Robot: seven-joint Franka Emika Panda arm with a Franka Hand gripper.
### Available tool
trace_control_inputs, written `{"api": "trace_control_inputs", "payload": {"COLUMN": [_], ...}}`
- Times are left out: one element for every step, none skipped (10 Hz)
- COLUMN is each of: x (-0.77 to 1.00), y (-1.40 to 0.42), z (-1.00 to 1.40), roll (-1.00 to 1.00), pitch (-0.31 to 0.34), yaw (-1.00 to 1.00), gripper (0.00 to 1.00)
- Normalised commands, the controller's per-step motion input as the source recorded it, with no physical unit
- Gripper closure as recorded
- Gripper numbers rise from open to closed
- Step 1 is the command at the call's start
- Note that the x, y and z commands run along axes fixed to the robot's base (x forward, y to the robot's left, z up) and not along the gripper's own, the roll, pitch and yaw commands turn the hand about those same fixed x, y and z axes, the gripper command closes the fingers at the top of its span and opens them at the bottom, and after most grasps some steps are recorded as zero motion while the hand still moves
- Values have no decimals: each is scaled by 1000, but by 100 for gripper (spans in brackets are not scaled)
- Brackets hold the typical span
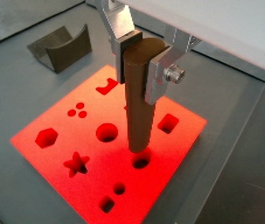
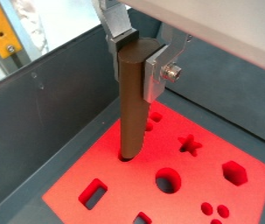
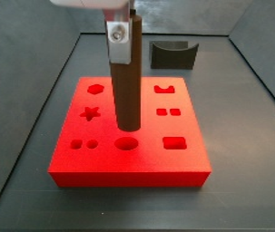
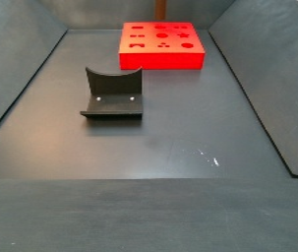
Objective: Insert the oval object.
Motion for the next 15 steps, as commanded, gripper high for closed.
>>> {"api": "trace_control_inputs", "payload": {"x": [29, 174, 186, 157, 0, 0, -209, -117, 0, 274, 269, 97, 37, 0, 0], "y": [-14, -197, -137, -63, 0, 0, 0, -14, -29, -40, 0, 0, 0, -49, -66], "z": [0, -126, -186, -223, -246, -251, -194, -111, -54, -43, -63, -60, -86, -49, -60], "roll": [0, 0, 0, 0, 53, 57, 73, 56, 17, 74, 77, 61, 51, 37, 40], "pitch": [0, -1, -16, -10, 0, 0, 0, 0, 0, 0, 0, 6, 0, 0, 0], "yaw": [0, 37, 20, 20, 0, 0, 0, 0, 0, 9, 0, 0, 11, 0, 0], "gripper": [100, 100, 100, 100, 100, 100, 100, 100, 100, 100, 100, 100, 100, 100, 100]}}
